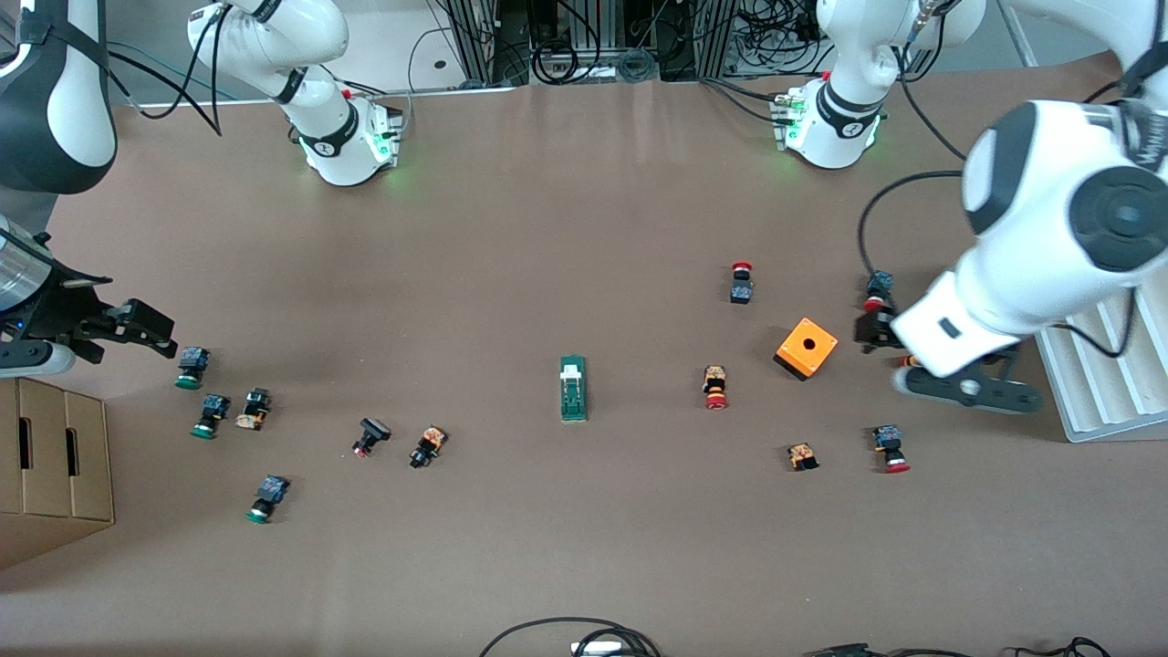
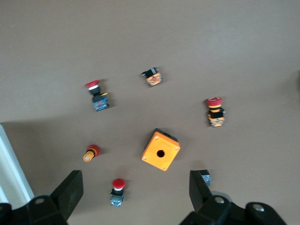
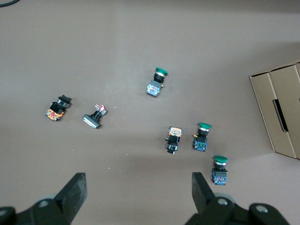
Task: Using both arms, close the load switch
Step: 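Move the left gripper over the green load switch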
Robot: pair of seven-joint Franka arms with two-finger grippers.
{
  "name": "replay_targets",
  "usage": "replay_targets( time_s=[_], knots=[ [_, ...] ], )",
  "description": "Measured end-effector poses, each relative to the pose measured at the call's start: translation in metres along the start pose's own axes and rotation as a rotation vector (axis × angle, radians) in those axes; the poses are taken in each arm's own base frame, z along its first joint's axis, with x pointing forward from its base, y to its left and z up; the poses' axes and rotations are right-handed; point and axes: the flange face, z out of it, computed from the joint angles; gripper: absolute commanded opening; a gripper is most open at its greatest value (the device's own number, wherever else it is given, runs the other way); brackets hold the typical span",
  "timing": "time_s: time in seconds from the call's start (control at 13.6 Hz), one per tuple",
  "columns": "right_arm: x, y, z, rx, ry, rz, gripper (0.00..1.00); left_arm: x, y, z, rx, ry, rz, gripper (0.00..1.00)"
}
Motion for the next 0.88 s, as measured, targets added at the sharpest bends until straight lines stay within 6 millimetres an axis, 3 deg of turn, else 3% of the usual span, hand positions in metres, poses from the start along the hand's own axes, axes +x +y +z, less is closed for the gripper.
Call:
replay_targets(
  time_s=[0.22,0.59,0.88],
  knots=[
    [0.000,-0.001,0.000,0.000,0.001,-0.002,1.00,0.008,0.034,0.006,0.012,0.028,0.055,1.00],
    [0.001,-0.007,-0.001,0.001,0.003,-0.013,1.00,0.014,0.035,0.016,0.012,0.028,0.058,1.00],
    [0.002,-0.015,-0.001,0.003,0.004,-0.025,1.00,0.017,0.073,0.008,0.005,0.093,0.063,1.00]
  ],
)
